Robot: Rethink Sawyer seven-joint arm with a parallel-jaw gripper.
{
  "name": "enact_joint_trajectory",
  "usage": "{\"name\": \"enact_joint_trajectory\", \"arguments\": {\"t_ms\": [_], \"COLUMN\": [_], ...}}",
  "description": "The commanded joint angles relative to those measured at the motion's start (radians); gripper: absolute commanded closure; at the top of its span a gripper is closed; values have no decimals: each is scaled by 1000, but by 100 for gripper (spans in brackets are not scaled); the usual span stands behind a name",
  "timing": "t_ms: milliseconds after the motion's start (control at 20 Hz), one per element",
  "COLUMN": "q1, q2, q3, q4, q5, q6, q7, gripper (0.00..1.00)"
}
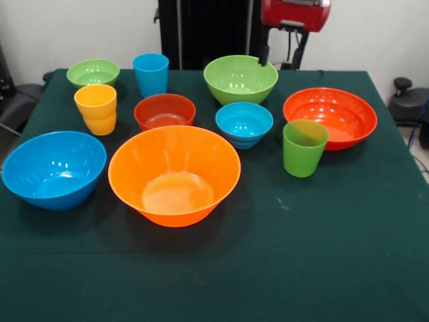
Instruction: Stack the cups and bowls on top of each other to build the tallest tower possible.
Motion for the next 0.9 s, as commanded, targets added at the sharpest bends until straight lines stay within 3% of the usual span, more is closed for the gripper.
{"name": "enact_joint_trajectory", "arguments": {"t_ms": [50, 400, 650, 900], "q1": [-53, -52, -132, -66], "q2": [3, 87, 118, 79], "q3": [72, 109, 207, 147], "q4": [83, 127, 118, 81], "q5": [-3, -7, 22, 41], "q6": [-44, -179, -153, -91], "q7": [148, 194, 164, 178], "gripper": [0, 0, 0, 0]}}
